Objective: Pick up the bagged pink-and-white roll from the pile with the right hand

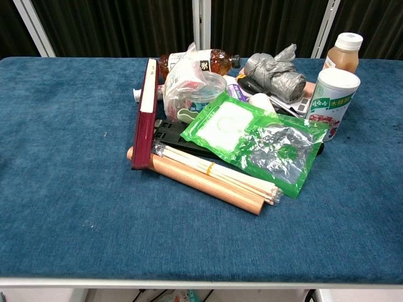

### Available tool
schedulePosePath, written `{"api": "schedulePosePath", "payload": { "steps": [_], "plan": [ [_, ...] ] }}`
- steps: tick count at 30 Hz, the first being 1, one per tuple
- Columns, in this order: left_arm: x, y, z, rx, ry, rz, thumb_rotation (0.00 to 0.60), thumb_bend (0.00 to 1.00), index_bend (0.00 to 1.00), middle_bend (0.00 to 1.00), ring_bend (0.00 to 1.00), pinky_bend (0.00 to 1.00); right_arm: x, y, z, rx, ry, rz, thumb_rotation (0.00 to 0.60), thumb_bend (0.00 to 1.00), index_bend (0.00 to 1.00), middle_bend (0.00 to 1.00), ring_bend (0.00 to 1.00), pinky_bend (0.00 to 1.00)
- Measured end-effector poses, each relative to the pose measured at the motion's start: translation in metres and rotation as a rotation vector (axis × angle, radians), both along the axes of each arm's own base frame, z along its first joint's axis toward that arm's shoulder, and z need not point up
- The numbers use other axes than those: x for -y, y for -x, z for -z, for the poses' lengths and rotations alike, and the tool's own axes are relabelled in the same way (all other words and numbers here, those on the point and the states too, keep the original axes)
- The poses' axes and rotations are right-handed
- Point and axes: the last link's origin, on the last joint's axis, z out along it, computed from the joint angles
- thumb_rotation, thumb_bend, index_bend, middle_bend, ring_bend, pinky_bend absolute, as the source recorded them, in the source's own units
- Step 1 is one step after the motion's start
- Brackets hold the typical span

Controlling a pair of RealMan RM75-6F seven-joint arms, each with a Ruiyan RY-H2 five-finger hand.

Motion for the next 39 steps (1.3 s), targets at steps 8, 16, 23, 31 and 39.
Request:
{"api": "schedulePosePath", "payload": {
  "steps": [8, 16, 23, 31, 39],
  "plan": [
    [-0.001, 0.000, 0.002, -0.002, 0.012, -0.001, 0.600, 0.09, 0.18, 0.20, 0.16, 0.19, -0.002, 0.002, 0.001, 0.013, -0.003, 0.004, 0.600, 0.13, 0.00, 0.11, 0.00, 0.11],
    [0.004, -0.001, 0.002, 0.006, 0.001, 0.003, 0.600, 0.09, 0.18, 0.20, 0.16, 0.19, 0.023, -0.029, 0.017, 0.050, -0.108, -0.111, 0.600, 0.12, 0.00, 0.11, 0.00, 0.11],
    [0.011, 0.002, 0.001, 0.011, -0.012, -0.007, 0.600, 0.09, 0.18, 0.20, 0.16, 0.19, 0.084, -0.086, 0.056, 0.022, -0.265, -0.236, 0.600, 0.12, 0.00, 0.07, 0.00, 0.09],
    [0.021, 0.013, -0.002, 0.017, -0.026, -0.049, 0.600, 0.09, 0.17, 0.20, 0.16, 0.19, 0.171, -0.192, 0.139, -0.050, -0.392, -0.330, 0.600, 0.02, 0.00, 0.03, 0.00, 0.02],
    [0.028, 0.023, -0.006, 0.025, -0.041, -0.088, 0.600, 0.09, 0.18, 0.20, 0.16, 0.19, 0.227, -0.258, 0.197, -0.106, -0.388, -0.309, 0.600, 0.01, 0.00, 0.03, 0.00, 0.02]
  ]
}}
